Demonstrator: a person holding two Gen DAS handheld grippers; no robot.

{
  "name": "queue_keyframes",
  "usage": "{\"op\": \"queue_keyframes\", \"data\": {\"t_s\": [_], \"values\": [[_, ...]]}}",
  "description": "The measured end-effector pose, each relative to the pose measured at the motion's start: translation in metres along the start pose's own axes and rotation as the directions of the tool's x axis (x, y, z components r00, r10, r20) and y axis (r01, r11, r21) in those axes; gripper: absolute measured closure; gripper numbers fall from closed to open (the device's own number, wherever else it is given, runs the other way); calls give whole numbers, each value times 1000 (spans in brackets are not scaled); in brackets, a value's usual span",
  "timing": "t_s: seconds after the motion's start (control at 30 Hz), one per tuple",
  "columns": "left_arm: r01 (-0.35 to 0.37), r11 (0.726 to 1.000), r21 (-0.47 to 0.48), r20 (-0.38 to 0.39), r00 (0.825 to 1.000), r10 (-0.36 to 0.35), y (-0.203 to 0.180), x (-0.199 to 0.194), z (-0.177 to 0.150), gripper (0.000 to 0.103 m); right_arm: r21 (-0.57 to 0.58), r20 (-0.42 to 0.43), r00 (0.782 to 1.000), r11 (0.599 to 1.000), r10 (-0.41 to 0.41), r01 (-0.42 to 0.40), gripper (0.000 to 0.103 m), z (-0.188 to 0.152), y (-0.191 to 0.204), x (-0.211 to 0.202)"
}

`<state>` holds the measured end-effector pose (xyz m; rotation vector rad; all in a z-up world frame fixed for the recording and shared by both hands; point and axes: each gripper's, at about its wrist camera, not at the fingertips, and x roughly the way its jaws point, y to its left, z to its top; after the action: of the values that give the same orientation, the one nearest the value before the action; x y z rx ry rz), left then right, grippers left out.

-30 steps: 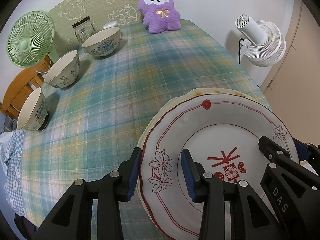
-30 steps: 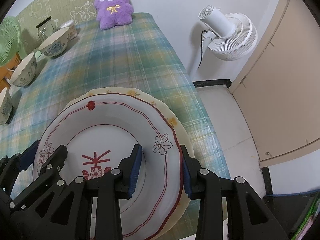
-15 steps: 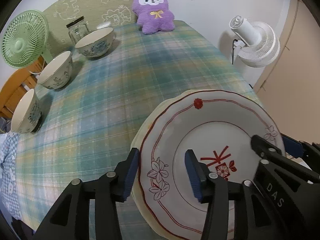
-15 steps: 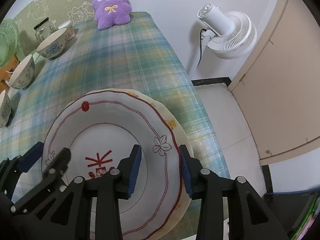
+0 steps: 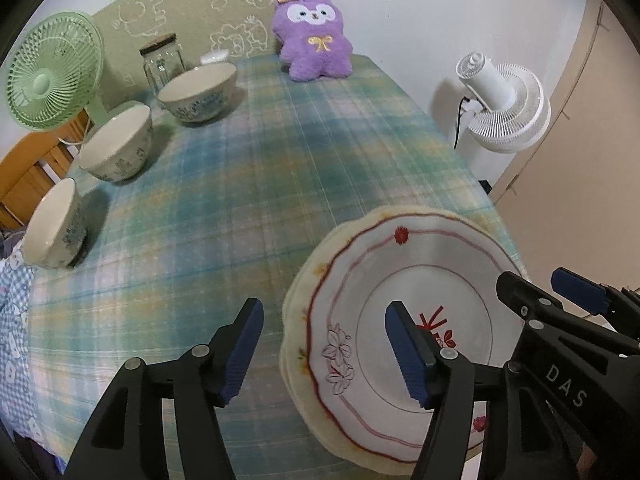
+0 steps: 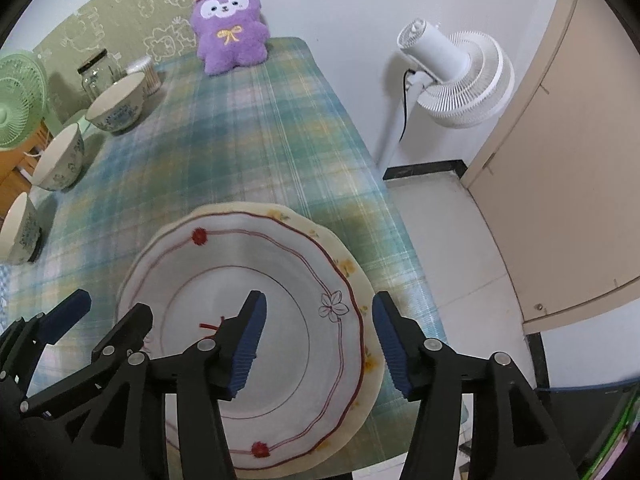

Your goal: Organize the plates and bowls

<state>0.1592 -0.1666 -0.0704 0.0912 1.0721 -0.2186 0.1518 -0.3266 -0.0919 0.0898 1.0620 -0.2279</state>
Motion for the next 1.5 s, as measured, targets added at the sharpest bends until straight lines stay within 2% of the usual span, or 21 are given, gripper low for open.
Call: {"op": "queue_keyframes", "data": {"t_s": [0.23,0.37,0.5,0.57,0.6,0.7,0.77,1.07,1.33,1.5], "values": [[3,1000,-11,39,999,-3,12,-28,12,38,-7,38,999,999,32,-31,40,8,9,-27],[-43,998,-39,57,997,45,19,-41,17,38,-44,64,997,998,46,-43,40,14,18,-43],[-55,996,-74,70,996,60,26,-53,21,38,-75,83,992,993,95,-89,39,20,23,-55],[-63,993,-100,74,995,71,29,-58,22,38,-92,93,989,990,115,-107,35,24,25,-59],[-70,991,-117,77,994,80,32,-61,23,36,-104,102,987,988,125,-115,34,27,26,-62],[-154,976,-153,68,984,165,35,-70,25,22,-129,121,982,983,147,-131,30,34,27,-70],[-169,972,-166,93,978,186,36,-76,25,21,-137,132,978,980,164,-146,26,36,26,-73],[-171,956,-237,106,974,201,44,-81,23,17,-229,183,959,958,218,-174,24,47,32,-86],[-157,957,-243,115,975,190,54,-87,25,17,-282,204,950,944,235,-173,24,51,53,-94],[-145,963,-227,124,977,176,69,-90,27,17,-266,209,948,947,240,-181,24,53,70,-97]]}}
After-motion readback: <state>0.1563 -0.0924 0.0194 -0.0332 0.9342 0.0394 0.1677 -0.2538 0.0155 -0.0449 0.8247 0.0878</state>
